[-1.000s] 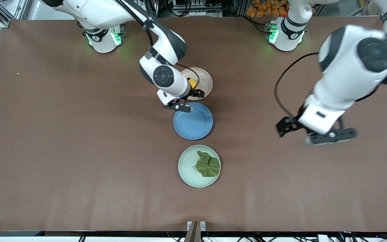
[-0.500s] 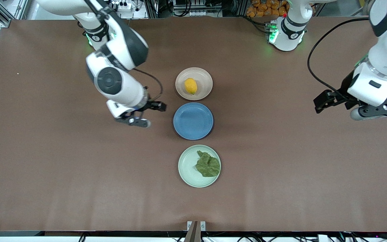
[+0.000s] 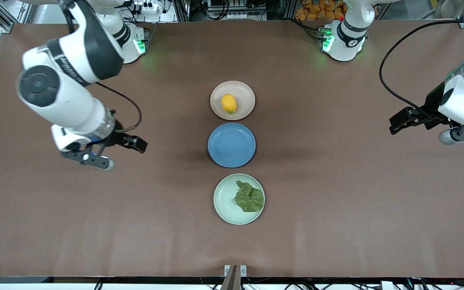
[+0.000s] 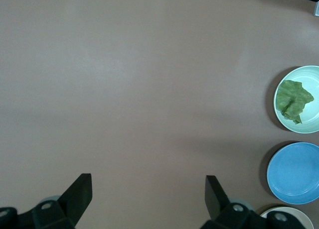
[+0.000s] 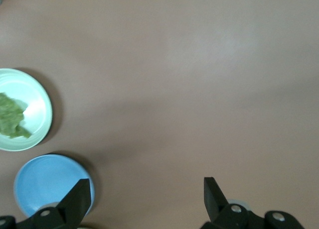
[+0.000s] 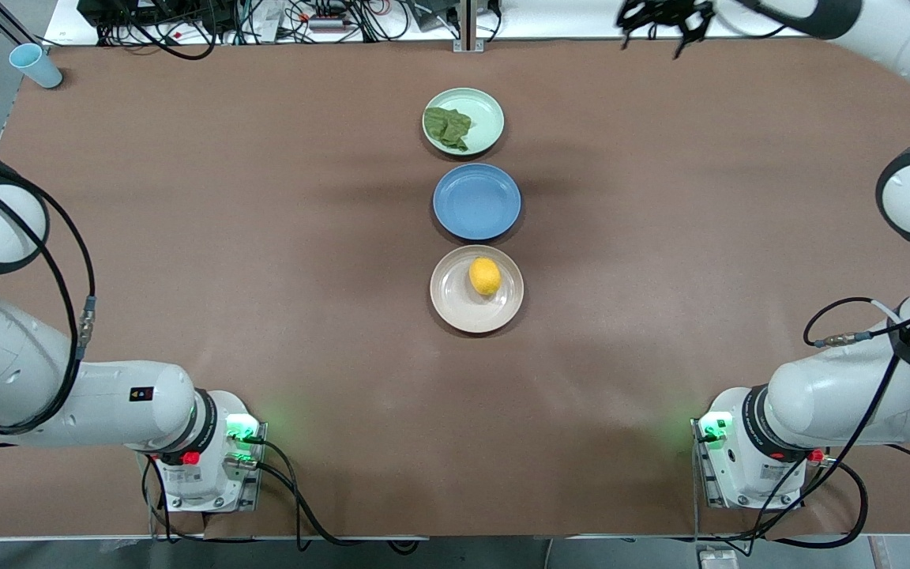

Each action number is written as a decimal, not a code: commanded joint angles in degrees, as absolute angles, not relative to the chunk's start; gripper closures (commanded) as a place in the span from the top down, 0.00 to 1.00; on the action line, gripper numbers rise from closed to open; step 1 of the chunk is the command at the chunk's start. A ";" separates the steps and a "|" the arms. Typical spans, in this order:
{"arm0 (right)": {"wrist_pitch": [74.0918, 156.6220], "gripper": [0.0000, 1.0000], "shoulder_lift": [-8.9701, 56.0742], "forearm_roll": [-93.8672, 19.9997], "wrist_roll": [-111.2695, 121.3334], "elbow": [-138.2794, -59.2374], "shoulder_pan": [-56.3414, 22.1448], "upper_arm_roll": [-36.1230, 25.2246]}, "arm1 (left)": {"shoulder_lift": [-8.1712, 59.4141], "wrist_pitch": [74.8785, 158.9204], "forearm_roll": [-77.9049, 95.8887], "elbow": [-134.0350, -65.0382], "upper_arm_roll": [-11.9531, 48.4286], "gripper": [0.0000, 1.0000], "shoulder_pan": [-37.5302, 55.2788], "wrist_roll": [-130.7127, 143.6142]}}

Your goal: Place lemon and lettuce in plates

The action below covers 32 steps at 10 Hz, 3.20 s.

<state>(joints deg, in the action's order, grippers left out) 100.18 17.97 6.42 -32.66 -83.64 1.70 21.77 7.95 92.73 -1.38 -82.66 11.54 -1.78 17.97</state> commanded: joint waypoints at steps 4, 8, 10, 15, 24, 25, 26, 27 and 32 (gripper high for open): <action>92.29 1.00 7.05 6.59 -18.11 -84.90 2.72 13.89 | 3.69 89.30 0.35 -84.02 11.78 1.00 -5.71 16.08; 92.37 1.00 3.79 6.50 -11.48 -84.73 2.55 9.78 | 0.62 86.24 1.84 -84.55 2.69 1.00 2.50 16.08; 91.76 1.00 2.12 6.59 -10.37 -84.99 2.37 8.79 | 0.62 85.87 2.64 -84.46 1.14 1.00 3.34 14.86; 91.50 1.00 0.44 7.47 -9.58 -84.64 -0.42 2.57 | -0.18 84.55 1.94 -85.52 2.37 1.00 2.99 13.36; 92.38 1.00 1.40 6.59 -10.20 -83.94 -0.97 2.72 | 0.79 84.29 1.58 -85.08 2.37 1.00 2.90 13.45; 92.20 1.00 1.58 6.50 -10.02 -83.50 -1.05 2.81 | 0.79 84.29 1.23 -84.82 2.37 1.00 2.90 13.62; 91.94 1.00 1.58 5.72 -9.15 -83.41 -0.79 2.99 | 0.79 84.29 0.27 -84.47 2.37 1.00 2.99 13.54; 91.93 1.00 1.58 3.54 -6.70 -83.41 -0.44 2.90 | 0.79 84.29 0.26 -84.46 2.37 1.00 2.99 13.54; 91.49 1.00 1.49 3.34 -2.46 -83.41 -0.62 2.99 | 0.79 84.29 -0.70 -84.46 2.37 1.00 3.43 13.62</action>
<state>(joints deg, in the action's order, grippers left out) 92.06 1.79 4.54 -3.64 -83.56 -0.62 3.10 1.46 84.78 0.94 -84.47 2.42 3.05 14.70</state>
